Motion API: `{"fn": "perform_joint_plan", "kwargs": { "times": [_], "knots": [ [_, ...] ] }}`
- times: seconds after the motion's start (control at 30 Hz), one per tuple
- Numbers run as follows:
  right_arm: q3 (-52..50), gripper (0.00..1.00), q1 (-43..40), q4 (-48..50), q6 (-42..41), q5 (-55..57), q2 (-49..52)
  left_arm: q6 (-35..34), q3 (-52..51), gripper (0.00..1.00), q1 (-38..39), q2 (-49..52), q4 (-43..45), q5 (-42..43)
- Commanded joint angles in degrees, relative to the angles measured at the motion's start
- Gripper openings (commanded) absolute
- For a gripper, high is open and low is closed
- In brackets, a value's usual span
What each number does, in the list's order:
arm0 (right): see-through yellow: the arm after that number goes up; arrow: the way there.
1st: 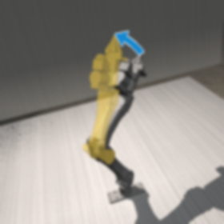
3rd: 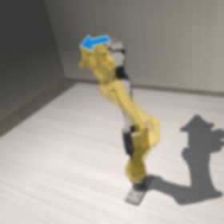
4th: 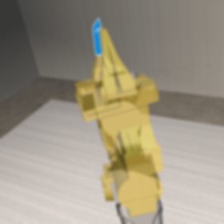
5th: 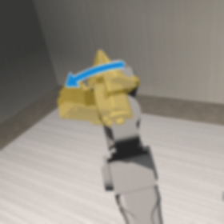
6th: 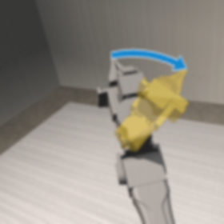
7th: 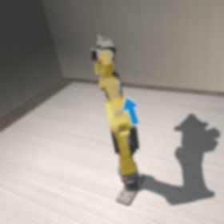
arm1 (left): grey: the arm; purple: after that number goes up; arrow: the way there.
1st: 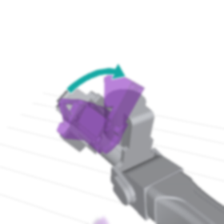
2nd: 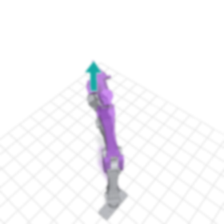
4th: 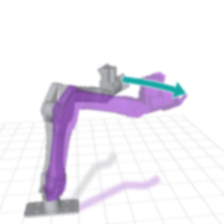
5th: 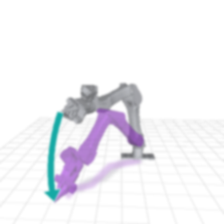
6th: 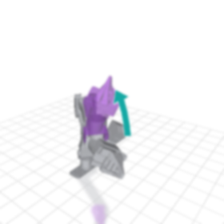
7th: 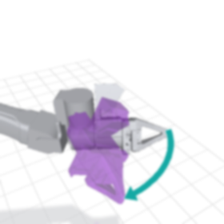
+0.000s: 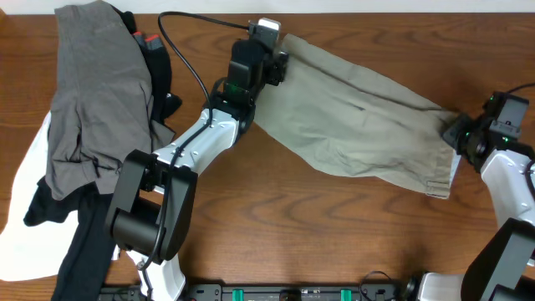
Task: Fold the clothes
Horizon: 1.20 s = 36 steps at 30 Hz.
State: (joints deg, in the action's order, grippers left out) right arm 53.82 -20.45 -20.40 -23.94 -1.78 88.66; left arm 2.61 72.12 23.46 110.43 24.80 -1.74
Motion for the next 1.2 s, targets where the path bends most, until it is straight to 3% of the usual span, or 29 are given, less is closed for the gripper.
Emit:
{"fn": "perform_joint_plan", "kwargs": {
  "times": [0.0, 0.17, 0.3, 0.33, 0.5, 0.57, 0.83, 1.17],
  "knots": [
    [0.2, 0.75, -0.92, 1.46, -1.42, 1.7, 0.48, -0.59, 0.92, 0.98, -0.33, 1.01, -0.09, -0.46],
    [4.2, 0.78, -0.92, -4.9, -1.31, -1.49, 0.48, -0.61, 0.94, 0.98, -0.59, -1.05, -8.55, -0.42],
    [10.38, 0.72, -0.76, -14.75, 2.4, -6.12, 0.48, -0.55, 0.94, 0.98, -0.59, -2.69, -17.4, -0.44],
    [11.8, 0.65, -0.5, -17.2, 3.3, -6.97, 0.48, -0.31, 0.94, 0.98, -0.59, -2.78, -19.41, -0.42],
    [13.11, 0.1, 2.4, -21.68, 5.44, -9.22, 0.61, 0.09, 0.92, 0.98, -0.96, -2.75, -27.23, -0.39],
    [12.52, 0.01, 4.28, -21.55, 5.84, -8.98, 1.14, 0.09, 0.94, 0.98, -1.31, -2.75, -28.7, -0.39],
    [12.31, 0.01, 11.32, -17.25, 6.49, -9.01, 9.05, -4.31, 1.01, 0.98, -5.05, -6.29, -33.62, -0.15],
    [12.33, 0.01, 17.81, -4.83, 6.86, -8.44, 19.52, -4.42, 1.01, 0.98, -11.39, -13.53, -40.59, -0.2]
  ]
}}
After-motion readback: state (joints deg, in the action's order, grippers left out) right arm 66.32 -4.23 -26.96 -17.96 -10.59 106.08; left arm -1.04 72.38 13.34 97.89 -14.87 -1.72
